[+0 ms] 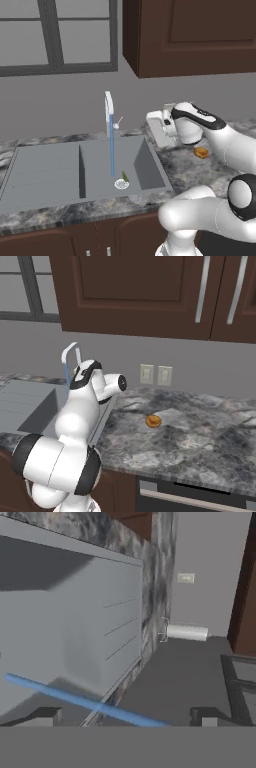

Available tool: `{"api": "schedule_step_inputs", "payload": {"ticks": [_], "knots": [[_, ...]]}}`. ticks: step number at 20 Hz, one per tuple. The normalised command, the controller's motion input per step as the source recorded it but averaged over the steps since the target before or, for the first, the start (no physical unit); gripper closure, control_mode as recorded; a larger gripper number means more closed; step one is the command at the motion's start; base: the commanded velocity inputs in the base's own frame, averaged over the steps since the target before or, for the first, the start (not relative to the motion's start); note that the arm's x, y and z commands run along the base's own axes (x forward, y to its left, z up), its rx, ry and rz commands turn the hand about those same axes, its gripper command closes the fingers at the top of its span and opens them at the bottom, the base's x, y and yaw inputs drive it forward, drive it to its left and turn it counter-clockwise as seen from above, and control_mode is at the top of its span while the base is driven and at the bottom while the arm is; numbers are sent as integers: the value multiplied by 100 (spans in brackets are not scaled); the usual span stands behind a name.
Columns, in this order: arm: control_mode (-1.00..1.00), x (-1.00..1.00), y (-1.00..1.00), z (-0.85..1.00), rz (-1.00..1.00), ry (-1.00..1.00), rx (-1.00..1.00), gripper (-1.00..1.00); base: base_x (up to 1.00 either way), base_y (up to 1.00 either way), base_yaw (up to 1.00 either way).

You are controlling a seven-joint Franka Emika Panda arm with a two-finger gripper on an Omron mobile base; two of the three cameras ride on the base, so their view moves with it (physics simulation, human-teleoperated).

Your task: Turn on the sink faucet. Then move the lemon wedge from the counter to the sink. Turn off the sink. Move the vegetable from the sink to the pot next to the stove. Finally move the pot to the rear left burner.

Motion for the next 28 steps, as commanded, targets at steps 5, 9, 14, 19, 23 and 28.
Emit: {"api": "schedule_step_inputs", "payload": {"ticks": [5,9,14,19,23,28], "knots": [[-100,4,0,22,-15,36,12,-100,0,0,0],[-100,0,-7,12,-9,40,11,-100,0,0,0],[-100,0,-1,2,-9,40,17,-100,0,0,0],[-100,0,0,0,-15,29,24,-100,0,0,0],[-100,0,0,-1,-21,25,24,-100,0,0,0],[-100,2,0,-12,-16,24,14,-100,0,0,0]]}}
